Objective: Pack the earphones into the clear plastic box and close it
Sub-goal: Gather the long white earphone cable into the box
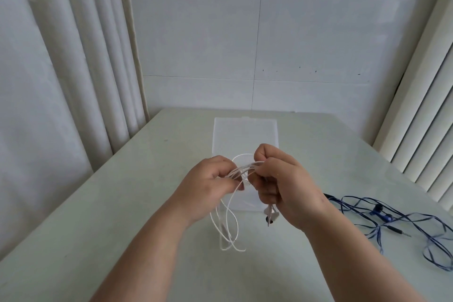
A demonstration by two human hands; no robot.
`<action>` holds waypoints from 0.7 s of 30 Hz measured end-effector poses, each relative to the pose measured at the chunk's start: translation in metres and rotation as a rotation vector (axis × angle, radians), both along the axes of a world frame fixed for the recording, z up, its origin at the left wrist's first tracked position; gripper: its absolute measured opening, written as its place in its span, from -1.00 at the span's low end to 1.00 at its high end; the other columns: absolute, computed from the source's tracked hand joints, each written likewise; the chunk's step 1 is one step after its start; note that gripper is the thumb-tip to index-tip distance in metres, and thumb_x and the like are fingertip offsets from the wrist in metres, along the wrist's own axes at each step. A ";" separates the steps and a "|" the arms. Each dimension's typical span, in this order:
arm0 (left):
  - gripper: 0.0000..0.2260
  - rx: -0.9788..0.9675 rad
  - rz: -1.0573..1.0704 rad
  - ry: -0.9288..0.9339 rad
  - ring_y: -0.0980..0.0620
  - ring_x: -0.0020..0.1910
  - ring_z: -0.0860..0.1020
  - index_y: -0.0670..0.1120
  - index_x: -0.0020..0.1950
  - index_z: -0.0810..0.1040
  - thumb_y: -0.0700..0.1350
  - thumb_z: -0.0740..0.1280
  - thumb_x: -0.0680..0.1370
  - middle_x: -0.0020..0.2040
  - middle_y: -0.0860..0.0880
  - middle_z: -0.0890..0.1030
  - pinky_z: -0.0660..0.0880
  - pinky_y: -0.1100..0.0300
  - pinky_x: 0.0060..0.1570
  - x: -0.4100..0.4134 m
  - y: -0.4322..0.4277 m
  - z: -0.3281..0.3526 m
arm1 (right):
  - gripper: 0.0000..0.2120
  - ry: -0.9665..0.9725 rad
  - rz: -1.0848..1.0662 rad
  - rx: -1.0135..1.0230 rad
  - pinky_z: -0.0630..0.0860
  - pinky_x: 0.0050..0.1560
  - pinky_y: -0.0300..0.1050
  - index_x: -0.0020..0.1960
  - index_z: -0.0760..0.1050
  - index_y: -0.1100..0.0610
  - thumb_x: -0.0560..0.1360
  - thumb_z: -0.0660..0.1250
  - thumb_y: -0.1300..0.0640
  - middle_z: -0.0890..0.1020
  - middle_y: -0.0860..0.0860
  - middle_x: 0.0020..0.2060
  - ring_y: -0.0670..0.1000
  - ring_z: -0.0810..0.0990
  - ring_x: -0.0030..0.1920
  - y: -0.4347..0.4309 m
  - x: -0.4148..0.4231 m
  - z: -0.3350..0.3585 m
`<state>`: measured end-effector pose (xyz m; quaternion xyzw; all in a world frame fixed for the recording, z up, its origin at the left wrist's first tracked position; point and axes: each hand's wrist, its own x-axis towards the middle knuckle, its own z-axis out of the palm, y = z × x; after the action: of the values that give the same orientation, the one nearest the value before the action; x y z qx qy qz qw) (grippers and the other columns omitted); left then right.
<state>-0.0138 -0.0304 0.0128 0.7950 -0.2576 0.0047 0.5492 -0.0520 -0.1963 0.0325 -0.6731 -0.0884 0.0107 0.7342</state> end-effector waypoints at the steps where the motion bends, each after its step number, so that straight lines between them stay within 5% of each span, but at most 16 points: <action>1: -0.85 -0.006 0.000 -0.006 -0.01 -0.05 0.55 -0.08 -0.27 0.65 -0.09 0.31 0.28 -0.14 -0.02 0.57 0.43 0.04 0.03 -0.002 0.001 0.001 | -0.88 0.018 0.021 0.031 0.07 -0.44 -0.16 -0.38 0.28 0.07 0.28 0.16 0.24 0.44 0.09 -0.45 -0.03 0.23 -0.50 -0.001 0.001 -0.001; 6: -0.82 -0.017 0.015 0.098 0.09 -0.12 0.59 -0.07 -0.30 0.66 -0.13 0.26 0.34 -0.20 -0.01 0.63 0.44 0.17 0.02 0.007 0.002 0.001 | -0.83 0.105 0.048 0.132 0.07 -0.44 -0.14 -0.46 0.31 0.09 0.30 0.15 0.22 0.49 0.14 -0.41 -0.01 0.16 -0.47 -0.004 0.004 -0.001; 9: -0.76 -0.092 -0.028 0.207 0.04 -0.14 0.66 0.07 0.06 0.66 0.10 0.27 0.52 -0.18 -0.06 0.69 0.50 0.09 0.11 0.008 0.003 -0.001 | -0.72 0.102 -0.022 0.105 0.05 -0.42 -0.11 -0.46 0.29 0.10 0.41 0.10 0.29 0.46 0.13 -0.42 -0.02 0.17 -0.48 -0.005 0.007 -0.002; 11: -0.57 -0.111 -0.082 0.146 -0.12 -0.05 0.64 0.16 0.21 0.52 0.26 0.36 0.39 -0.12 -0.15 0.68 0.50 0.02 0.11 0.000 0.004 -0.003 | -0.65 0.093 -0.035 0.094 0.06 -0.41 -0.10 -0.46 0.31 0.10 0.47 0.06 0.34 0.44 0.12 -0.43 -0.02 0.18 -0.48 -0.005 0.008 -0.003; 16: -0.82 0.048 -0.007 0.062 0.05 -0.20 0.64 0.04 -0.09 0.65 0.00 0.45 0.33 -0.22 0.01 0.69 0.53 -0.09 0.02 -0.004 -0.002 -0.004 | -0.76 0.066 -0.018 0.104 0.05 -0.41 -0.09 -0.46 0.30 0.11 0.37 0.14 0.26 0.42 0.11 -0.44 0.00 0.17 -0.46 -0.005 0.007 -0.003; 21: -0.90 -0.073 -0.008 0.107 -0.05 -0.31 0.63 -0.11 -0.14 0.65 -0.19 0.37 0.54 -0.35 -0.08 0.66 0.54 0.05 -0.18 -0.005 0.003 0.000 | -0.78 0.078 -0.016 0.194 0.07 -0.43 -0.12 -0.44 0.34 0.11 0.35 0.27 0.18 0.42 0.10 -0.41 -0.01 0.18 -0.46 -0.009 0.007 -0.002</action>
<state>-0.0188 -0.0277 0.0123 0.7726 -0.2307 -0.0308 0.5907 -0.0447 -0.2050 0.0309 -0.5986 -0.0553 0.0225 0.7988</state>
